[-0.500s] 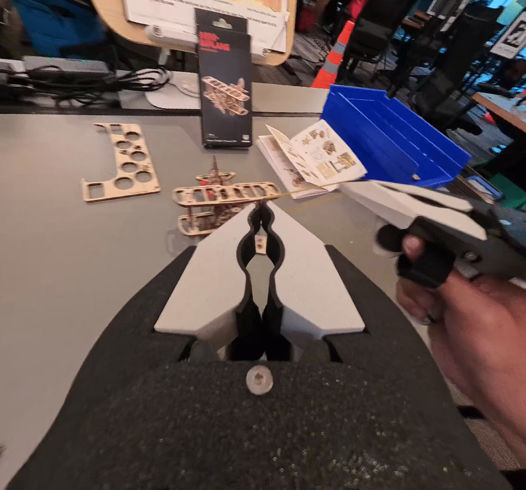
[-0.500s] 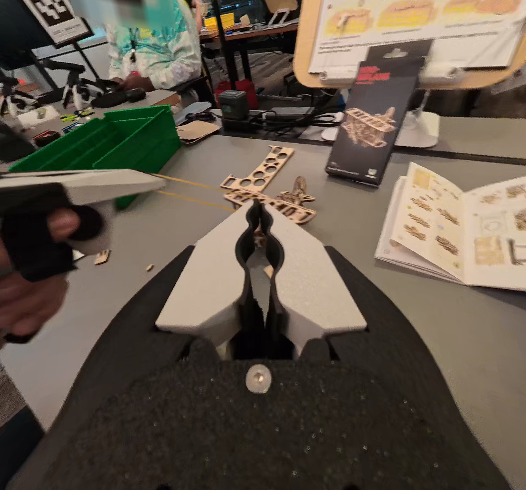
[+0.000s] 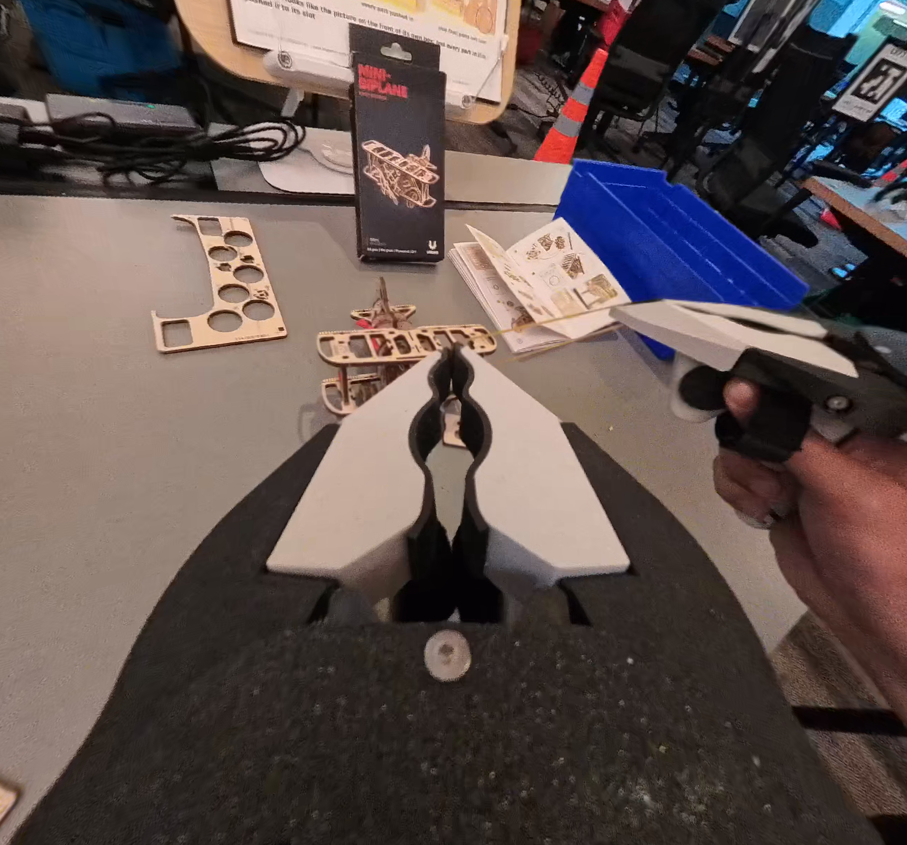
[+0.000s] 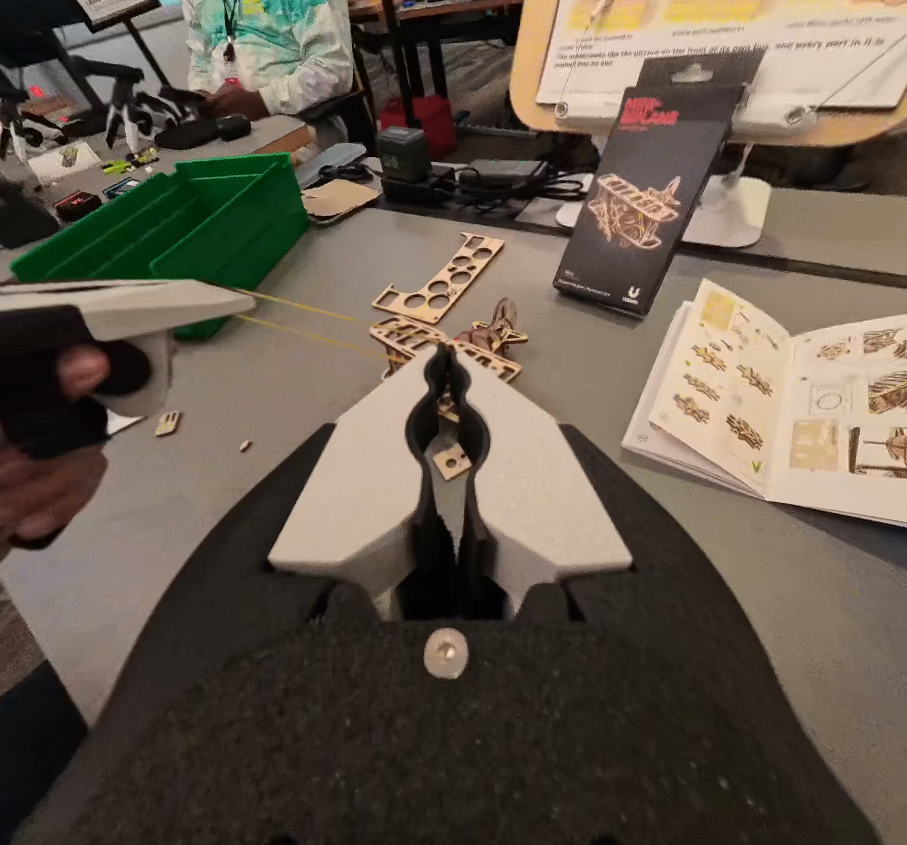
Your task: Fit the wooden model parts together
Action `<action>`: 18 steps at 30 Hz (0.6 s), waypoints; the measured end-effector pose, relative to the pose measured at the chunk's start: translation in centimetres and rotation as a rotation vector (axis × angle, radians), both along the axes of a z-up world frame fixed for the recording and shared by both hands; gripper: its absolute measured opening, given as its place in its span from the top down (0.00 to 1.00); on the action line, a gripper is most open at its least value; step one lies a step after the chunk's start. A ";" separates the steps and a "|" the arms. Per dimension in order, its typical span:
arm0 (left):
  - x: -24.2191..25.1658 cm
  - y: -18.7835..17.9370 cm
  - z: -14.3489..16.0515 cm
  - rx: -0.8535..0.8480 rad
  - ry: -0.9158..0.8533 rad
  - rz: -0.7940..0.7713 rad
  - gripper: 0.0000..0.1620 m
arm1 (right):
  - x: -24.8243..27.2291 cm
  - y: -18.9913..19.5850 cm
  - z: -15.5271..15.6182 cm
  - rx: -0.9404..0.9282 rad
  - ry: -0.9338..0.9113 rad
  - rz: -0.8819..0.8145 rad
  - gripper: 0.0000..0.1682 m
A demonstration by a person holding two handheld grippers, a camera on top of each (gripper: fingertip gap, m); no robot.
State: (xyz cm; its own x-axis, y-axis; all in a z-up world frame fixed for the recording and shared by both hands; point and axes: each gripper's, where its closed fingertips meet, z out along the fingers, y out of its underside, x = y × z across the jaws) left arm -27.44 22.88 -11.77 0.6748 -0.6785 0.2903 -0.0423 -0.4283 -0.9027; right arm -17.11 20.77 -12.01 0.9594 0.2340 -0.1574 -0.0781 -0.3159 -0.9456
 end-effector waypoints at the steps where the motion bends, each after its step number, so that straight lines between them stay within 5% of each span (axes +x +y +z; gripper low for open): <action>1: 0.5 -0.1 -0.1 -0.016 -0.014 -0.014 1.00 | -0.3 0.0 -0.4 -0.013 -0.008 0.013 1.00; 4: 3.8 -2.3 -0.2 0.034 0.037 -0.081 1.00 | -4.7 0.1 0.6 0.007 -0.068 0.093 1.00; 9: -0.7 0.4 0.2 0.004 0.002 -0.005 1.00 | -0.4 0.0 -0.4 -0.036 -0.015 0.047 1.00; 13: 3.6 -1.9 -0.3 0.015 0.025 -0.098 1.00 | -5.7 0.6 0.6 -0.007 -0.093 0.133 1.00; 18: 0.2 0.9 -0.7 -0.054 -0.017 -0.071 1.00 | -0.4 0.7 -1.2 -0.084 -0.021 0.081 1.00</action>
State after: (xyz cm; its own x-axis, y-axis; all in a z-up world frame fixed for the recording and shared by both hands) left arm -27.20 23.77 -12.46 0.6203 -0.7074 0.3388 -0.0590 -0.4728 -0.8792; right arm -17.49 21.49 -13.18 0.9411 0.2981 -0.1596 -0.0290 -0.3990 -0.9165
